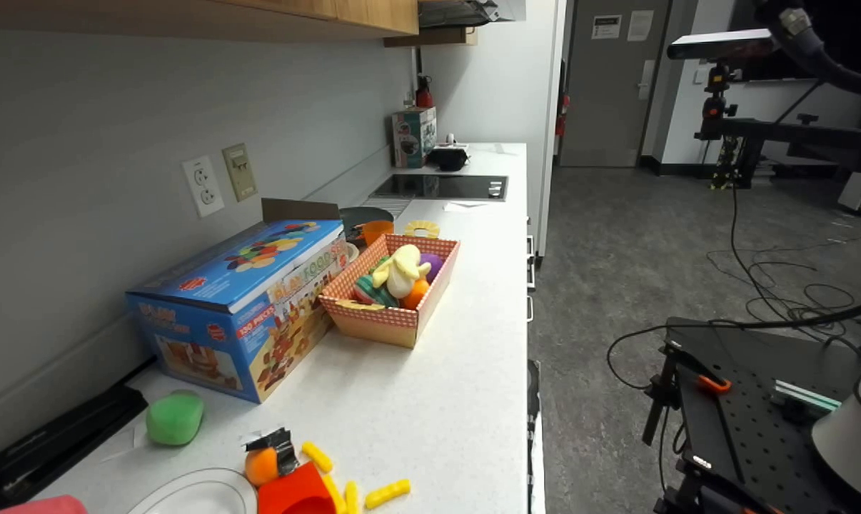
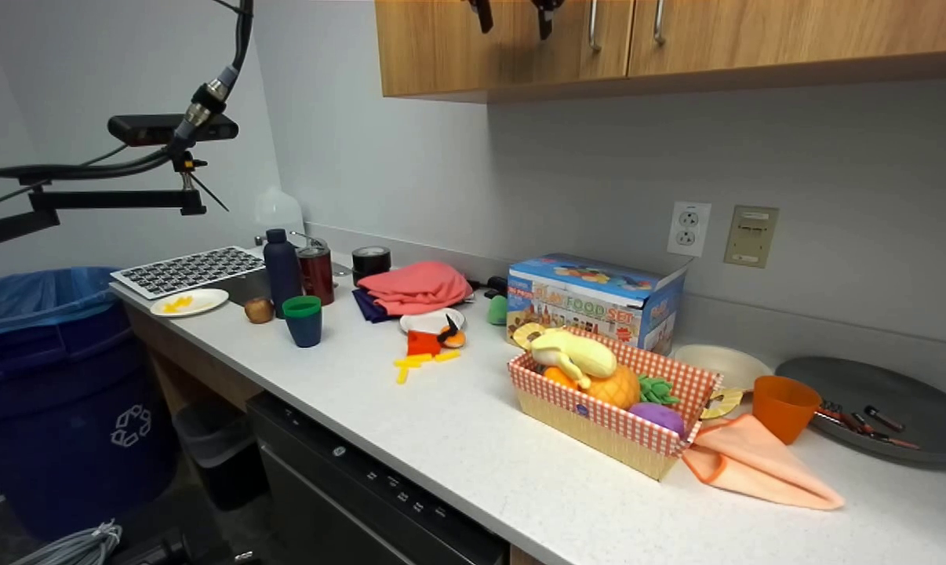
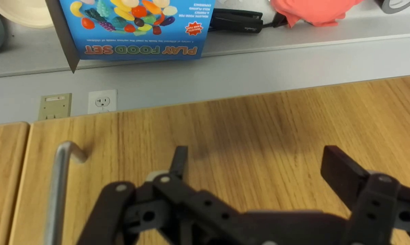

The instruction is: Open the left side of the drawer.

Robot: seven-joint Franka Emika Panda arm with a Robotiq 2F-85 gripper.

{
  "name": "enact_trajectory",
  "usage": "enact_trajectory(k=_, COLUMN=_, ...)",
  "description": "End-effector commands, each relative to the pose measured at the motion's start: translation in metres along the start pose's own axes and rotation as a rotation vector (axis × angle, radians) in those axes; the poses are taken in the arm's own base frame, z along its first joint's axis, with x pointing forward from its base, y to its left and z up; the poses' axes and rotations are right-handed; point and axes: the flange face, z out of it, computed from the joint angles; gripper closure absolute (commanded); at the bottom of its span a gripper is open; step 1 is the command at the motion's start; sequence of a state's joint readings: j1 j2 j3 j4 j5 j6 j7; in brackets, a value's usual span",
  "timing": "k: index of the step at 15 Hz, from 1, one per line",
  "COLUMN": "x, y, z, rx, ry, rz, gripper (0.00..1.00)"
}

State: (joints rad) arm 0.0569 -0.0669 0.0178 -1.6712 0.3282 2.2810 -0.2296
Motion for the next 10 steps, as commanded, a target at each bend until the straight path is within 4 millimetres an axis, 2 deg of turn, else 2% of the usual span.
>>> enact_trajectory(k=1, x=-0.014, y=-0.006, z=-0.021, rx=-0.031, ry=-0.049, rz=0.009, gripper=0.00)
enact_trajectory(k=6, x=-0.031, y=0.002, z=-0.060, rx=-0.195, ry=-0.101, rz=0.015, gripper=0.00)
enact_trajectory(k=10, x=-0.029, y=0.018, z=-0.085, rx=-0.263, ry=-0.042, rz=0.031, gripper=0.00)
